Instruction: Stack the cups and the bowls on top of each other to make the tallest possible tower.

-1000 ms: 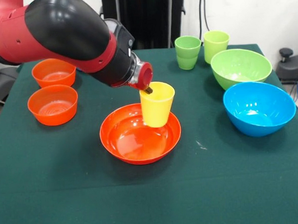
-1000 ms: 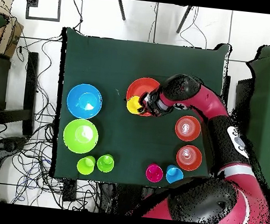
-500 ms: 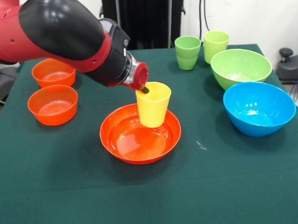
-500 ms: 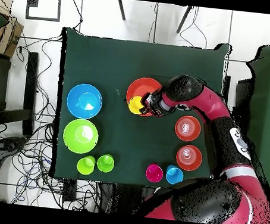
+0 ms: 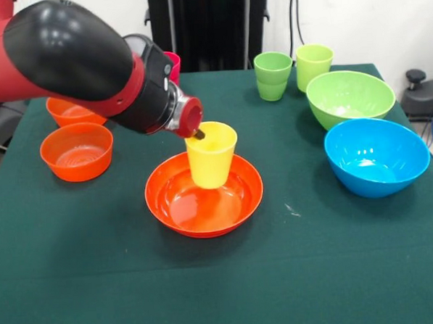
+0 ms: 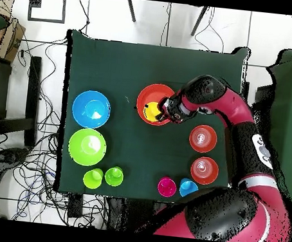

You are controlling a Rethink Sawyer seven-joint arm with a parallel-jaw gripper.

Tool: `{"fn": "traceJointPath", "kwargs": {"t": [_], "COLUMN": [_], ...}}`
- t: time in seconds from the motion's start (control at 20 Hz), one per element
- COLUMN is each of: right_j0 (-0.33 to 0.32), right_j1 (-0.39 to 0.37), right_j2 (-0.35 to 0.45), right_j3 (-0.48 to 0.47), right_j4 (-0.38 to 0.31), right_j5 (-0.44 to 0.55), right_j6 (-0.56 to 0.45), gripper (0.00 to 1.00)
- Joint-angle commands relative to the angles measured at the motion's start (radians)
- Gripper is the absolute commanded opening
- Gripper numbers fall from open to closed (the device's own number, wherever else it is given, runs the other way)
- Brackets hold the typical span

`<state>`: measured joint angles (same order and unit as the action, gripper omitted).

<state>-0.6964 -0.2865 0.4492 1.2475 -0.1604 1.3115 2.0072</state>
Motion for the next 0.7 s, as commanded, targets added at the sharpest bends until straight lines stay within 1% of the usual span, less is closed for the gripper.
{"fn": "traceJointPath", "kwargs": {"t": [0.05,0.2,0.3,0.35,0.5,0.55,0.7], "right_j0": [0.028,0.023,0.022,0.024,0.014,0.016,0.014], "right_j1": [0.061,0.064,0.086,0.104,0.076,0.074,0.059], "right_j2": [0.068,0.077,0.082,0.084,0.083,0.082,0.08], "right_j3": [-0.166,-0.159,-0.168,-0.187,-0.119,-0.123,-0.096], "right_j4": [-0.109,-0.114,-0.116,-0.119,-0.109,-0.104,-0.097], "right_j5": [0.087,0.076,0.061,0.05,-0.015,-0.012,-0.037], "right_j6": [-0.32,-0.317,-0.314,-0.313,-0.271,-0.258,-0.229], "gripper": [0.0,0.0,0.0,0.0,0.0,0.0,0.0]}}
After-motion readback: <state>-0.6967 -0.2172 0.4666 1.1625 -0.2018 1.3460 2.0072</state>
